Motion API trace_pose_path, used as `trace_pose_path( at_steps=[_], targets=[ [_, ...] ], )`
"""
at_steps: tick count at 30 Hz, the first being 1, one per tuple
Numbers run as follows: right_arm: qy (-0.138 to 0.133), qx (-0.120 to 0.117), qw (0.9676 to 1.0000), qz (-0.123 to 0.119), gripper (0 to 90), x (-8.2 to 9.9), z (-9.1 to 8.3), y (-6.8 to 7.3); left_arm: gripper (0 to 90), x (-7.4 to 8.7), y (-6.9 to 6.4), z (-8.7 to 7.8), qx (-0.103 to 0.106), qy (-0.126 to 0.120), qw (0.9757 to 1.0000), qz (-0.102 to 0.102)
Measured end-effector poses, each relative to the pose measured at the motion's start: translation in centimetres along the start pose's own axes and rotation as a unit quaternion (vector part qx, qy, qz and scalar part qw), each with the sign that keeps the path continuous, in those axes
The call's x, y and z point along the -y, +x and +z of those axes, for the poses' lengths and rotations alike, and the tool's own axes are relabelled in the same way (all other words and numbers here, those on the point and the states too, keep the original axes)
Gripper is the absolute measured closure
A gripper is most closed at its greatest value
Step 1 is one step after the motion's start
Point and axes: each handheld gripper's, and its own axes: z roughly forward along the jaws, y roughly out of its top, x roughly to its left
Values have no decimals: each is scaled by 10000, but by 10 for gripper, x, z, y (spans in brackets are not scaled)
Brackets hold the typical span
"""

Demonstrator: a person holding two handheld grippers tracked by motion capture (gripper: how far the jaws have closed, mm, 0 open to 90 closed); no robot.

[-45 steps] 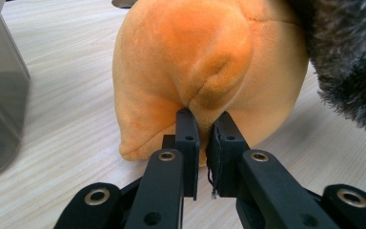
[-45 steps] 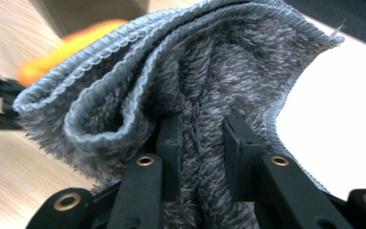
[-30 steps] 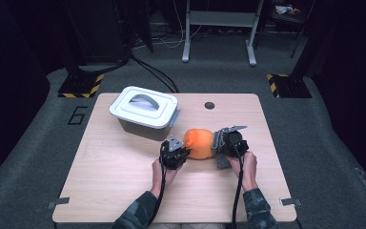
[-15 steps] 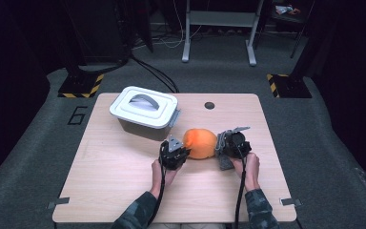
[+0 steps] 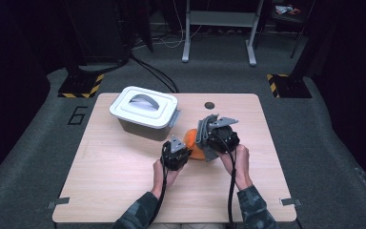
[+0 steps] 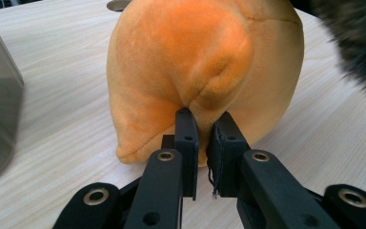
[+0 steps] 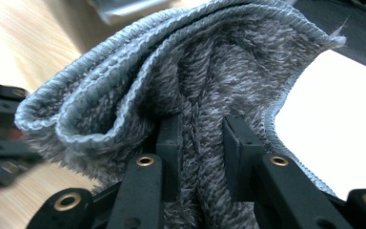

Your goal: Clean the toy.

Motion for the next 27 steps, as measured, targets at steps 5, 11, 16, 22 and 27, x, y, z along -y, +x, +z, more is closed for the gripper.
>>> trace_pose_path(
  at_steps=[5,11,16,22,27],
  targets=[
    [121,9,9998,-178,709,-2,16,11,827,0,0,1,-16,4,10000,46],
    [176,71,9997,-118,709,3,13,3,828,0,1,1,1,-17,10000,29],
    [290,176,9994,79,709,15,14,-10,828,1,3,2,-9,-39,10000,-45],
    [519,303,9976,350,709,32,19,-25,828,2,5,2,4,-14,10000,-94],
    [641,309,9964,462,709,43,27,-35,828,2,4,3,-13,-34,10000,-80]
  ],
)
